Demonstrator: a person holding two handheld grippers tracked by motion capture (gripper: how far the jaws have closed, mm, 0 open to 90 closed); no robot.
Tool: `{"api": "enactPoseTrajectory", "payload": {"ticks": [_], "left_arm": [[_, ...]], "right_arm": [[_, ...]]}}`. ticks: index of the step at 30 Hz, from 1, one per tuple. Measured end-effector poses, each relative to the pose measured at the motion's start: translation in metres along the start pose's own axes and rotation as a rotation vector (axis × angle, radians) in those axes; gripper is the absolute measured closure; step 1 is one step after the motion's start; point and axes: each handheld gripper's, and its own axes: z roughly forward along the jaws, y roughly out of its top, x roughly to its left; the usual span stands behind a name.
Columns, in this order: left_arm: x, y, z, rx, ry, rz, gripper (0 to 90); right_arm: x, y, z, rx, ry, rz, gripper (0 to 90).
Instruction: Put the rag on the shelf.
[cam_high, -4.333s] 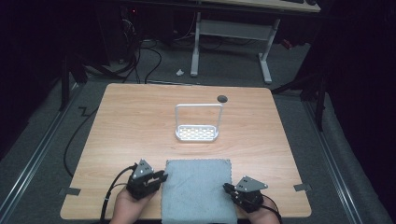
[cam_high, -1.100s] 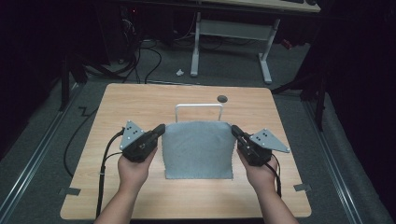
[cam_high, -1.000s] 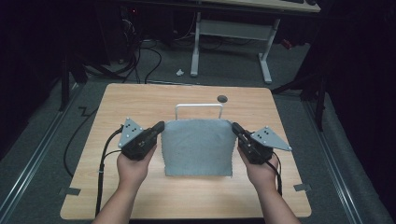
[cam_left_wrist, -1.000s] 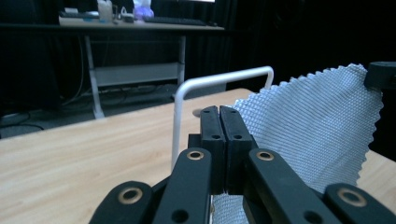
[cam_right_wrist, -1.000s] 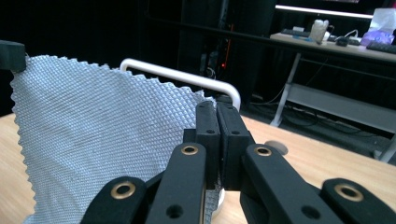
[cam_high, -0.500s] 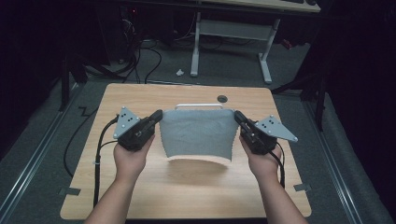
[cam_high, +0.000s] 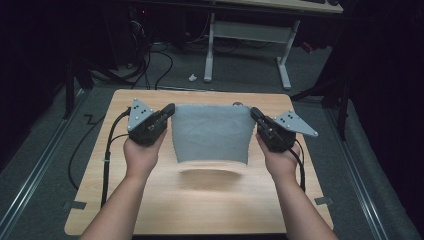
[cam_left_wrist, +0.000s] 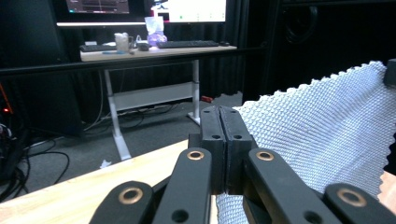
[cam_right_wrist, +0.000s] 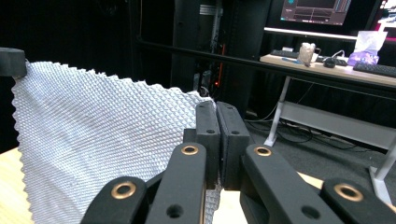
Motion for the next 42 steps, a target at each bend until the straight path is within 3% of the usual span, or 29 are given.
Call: {"api": "enactPoseTrajectory", "payload": {"ticks": [12, 21, 26, 31, 42], "left_arm": [[0.015, 0.021, 0.03, 0.02, 0.05, 0.048, 89.4], [0.029, 0.021, 0.061, 0.062, 0.075, 0.054, 89.4], [0.034, 0.015, 0.077, 0.089, 0.075, 0.028, 89.3], [0.037, 0.004, 0.091, 0.157, 0.089, 0.05, 89.2], [0.042, -0.018, 0.105, 0.278, 0.078, 0.056, 89.2]], "right_arm": [[-0.013, 0.016, 0.028, -0.005, -0.023, -0.019, 89.7], [-0.027, 0.02, 0.058, 0.024, -0.043, -0.015, 89.7], [-0.036, 0.016, 0.071, 0.05, -0.049, 0.008, 89.7], [-0.042, 0.006, 0.084, 0.089, -0.049, 0.015, 89.6], [-0.046, -0.013, 0.104, 0.163, -0.042, -0.03, 89.6]]}}
